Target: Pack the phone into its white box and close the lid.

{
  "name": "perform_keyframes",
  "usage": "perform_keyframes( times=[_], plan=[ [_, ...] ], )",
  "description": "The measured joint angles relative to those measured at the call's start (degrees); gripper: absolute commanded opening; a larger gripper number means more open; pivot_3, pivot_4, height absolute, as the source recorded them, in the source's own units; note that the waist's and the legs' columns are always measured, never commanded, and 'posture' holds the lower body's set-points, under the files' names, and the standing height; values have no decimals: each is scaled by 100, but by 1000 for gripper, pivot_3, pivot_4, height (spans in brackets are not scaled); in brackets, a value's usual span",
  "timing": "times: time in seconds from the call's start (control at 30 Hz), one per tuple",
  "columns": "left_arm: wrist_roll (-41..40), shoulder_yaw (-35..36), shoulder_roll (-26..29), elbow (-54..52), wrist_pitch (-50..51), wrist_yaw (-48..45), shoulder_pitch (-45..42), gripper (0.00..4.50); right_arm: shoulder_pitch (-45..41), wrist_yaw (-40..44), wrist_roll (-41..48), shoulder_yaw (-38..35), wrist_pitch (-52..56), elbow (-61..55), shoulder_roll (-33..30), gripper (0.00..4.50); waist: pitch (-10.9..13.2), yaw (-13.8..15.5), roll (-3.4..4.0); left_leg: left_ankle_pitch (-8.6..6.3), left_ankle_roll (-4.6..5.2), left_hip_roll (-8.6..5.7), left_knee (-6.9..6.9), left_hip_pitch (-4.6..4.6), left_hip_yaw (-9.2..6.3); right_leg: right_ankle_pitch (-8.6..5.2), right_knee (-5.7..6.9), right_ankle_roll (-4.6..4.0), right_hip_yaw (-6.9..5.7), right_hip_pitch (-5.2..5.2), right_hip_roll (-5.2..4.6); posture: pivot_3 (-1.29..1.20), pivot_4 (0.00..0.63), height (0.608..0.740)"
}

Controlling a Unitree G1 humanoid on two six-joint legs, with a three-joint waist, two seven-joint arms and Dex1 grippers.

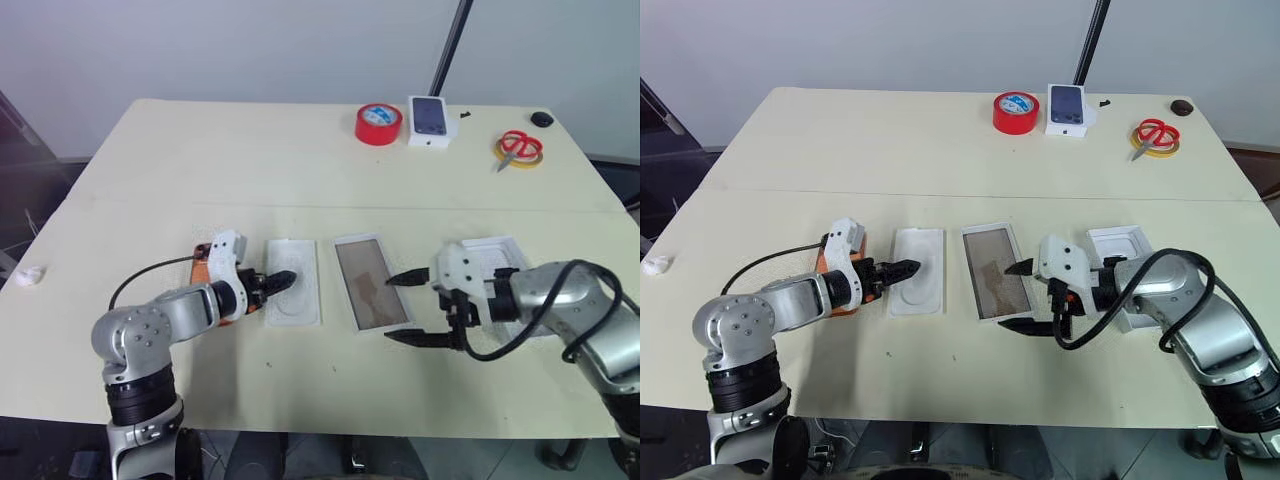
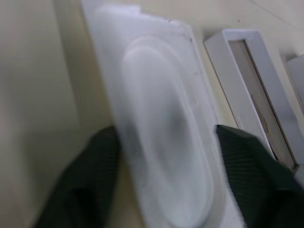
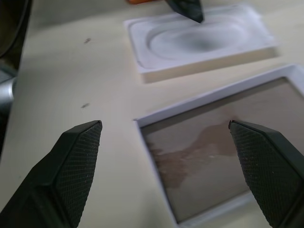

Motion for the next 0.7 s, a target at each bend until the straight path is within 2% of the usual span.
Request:
perform_keyframes(
  times=[0.1,0.13,0.37,0.47,0.7],
  plan=[
    [-2,127,-48,115,155,-8,2,311,26,-11,-269,267,-120,-21,-14,4500,0,-13,-1,0,0,0,0,0,-1,0,0,0,-1,-1,2,0,150,732],
    [-11,156,-71,143,189,-27,-8,42,37,-14,-366,350,-161,-25,-14,4500,0,-13,-1,0,0,0,0,0,-1,0,0,0,-1,-1,2,0,150,732],
    [-23,401,-263,265,214,-64,-149,42,-123,-169,-1076,970,-359,-16,84,4500,1,-29,-2,1,-1,2,0,1,-2,0,2,-1,-1,-2,4,0,150,732],
    [-31,543,-328,264,215,-70,-210,0,-283,-272,-1386,1280,-375,40,253,3604,1,-25,-2,1,-1,2,0,-1,-3,0,2,-1,-1,-4,4,0,150,732],
    [-114,1074,-629,255,393,-56,-272,0,-329,-330,-1813,1651,-533,224,349,35,3,-16,-6,1,-1,1,1,-3,-2,0,1,-1,-2,-4,0,0,150,732]
  ],
)
